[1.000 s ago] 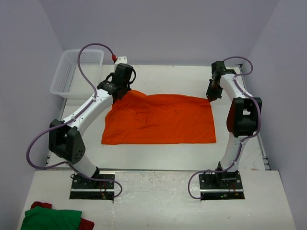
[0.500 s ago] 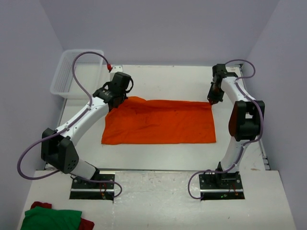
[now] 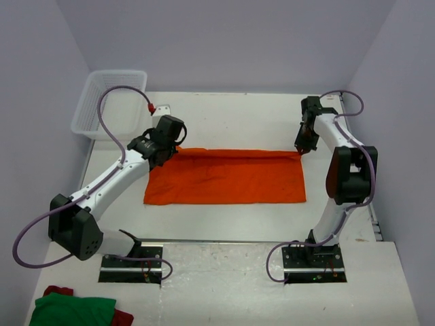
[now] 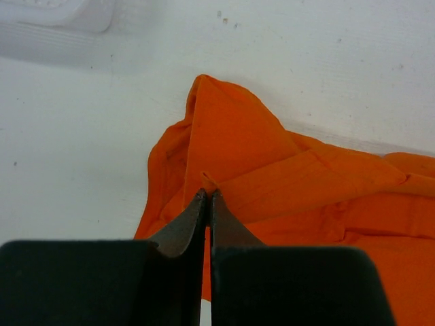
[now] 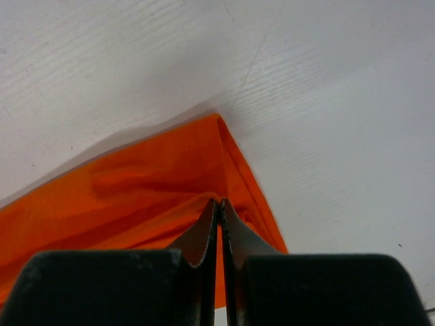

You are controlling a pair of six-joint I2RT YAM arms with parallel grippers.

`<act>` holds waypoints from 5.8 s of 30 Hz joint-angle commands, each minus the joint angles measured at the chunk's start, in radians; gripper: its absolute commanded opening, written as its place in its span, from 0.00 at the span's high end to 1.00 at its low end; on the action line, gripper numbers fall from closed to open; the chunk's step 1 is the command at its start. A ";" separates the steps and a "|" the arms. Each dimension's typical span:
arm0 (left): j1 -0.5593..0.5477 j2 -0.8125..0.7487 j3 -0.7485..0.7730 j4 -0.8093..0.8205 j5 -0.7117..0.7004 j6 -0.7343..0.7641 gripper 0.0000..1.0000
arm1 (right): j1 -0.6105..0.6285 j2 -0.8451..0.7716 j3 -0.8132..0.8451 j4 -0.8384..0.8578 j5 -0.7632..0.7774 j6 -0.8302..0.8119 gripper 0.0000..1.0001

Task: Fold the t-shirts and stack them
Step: Fold the other side of the tshirt into a rectangle

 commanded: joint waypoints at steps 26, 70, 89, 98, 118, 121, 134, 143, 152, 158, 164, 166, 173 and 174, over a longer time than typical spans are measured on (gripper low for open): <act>-0.079 -0.195 -0.184 -0.088 -0.050 -0.136 1.00 | 0.016 -0.185 -0.212 0.045 0.067 0.053 1.00; -0.257 0.095 0.023 -0.249 -0.185 -0.314 0.57 | -0.016 0.019 -0.064 0.034 -0.051 0.003 0.59; -0.257 0.182 0.012 -0.211 -0.174 -0.294 0.57 | -0.046 0.088 0.012 0.025 -0.032 -0.005 0.86; -0.252 0.240 -0.011 -0.223 -0.180 -0.330 0.57 | -0.046 0.122 0.077 0.006 -0.028 -0.019 1.00; -0.117 0.217 -0.048 -0.263 -0.166 -0.371 0.53 | -0.046 0.119 0.064 0.026 -0.059 -0.019 0.73; -0.096 0.200 -0.052 -0.242 -0.151 -0.367 0.52 | -0.043 0.068 0.031 0.043 -0.045 -0.011 0.64; 0.142 0.260 0.049 -0.104 0.037 -0.226 0.42 | 0.093 -0.016 0.018 0.075 -0.128 -0.030 0.64; 0.239 0.355 0.103 -0.036 0.147 -0.163 0.46 | 0.102 0.040 0.049 0.059 -0.131 -0.037 0.72; 0.297 0.440 0.146 -0.001 0.200 -0.120 0.48 | 0.090 0.090 0.058 0.025 -0.090 -0.037 0.80; 0.325 0.469 0.152 0.022 0.226 -0.103 0.49 | 0.084 0.106 0.055 0.014 -0.100 -0.034 0.84; 0.329 0.495 0.147 0.051 0.274 -0.100 0.53 | 0.084 0.122 0.045 0.011 -0.114 -0.025 1.00; 0.329 0.495 0.143 0.057 0.292 -0.100 0.53 | 0.084 0.128 0.052 0.003 -0.119 -0.021 1.00; 0.329 0.477 0.127 0.074 0.300 -0.094 0.59 | 0.084 0.157 0.094 -0.041 -0.130 -0.016 1.00; 0.329 0.475 0.130 0.070 0.294 -0.094 0.59 | 0.087 0.159 0.103 -0.046 -0.130 -0.014 1.00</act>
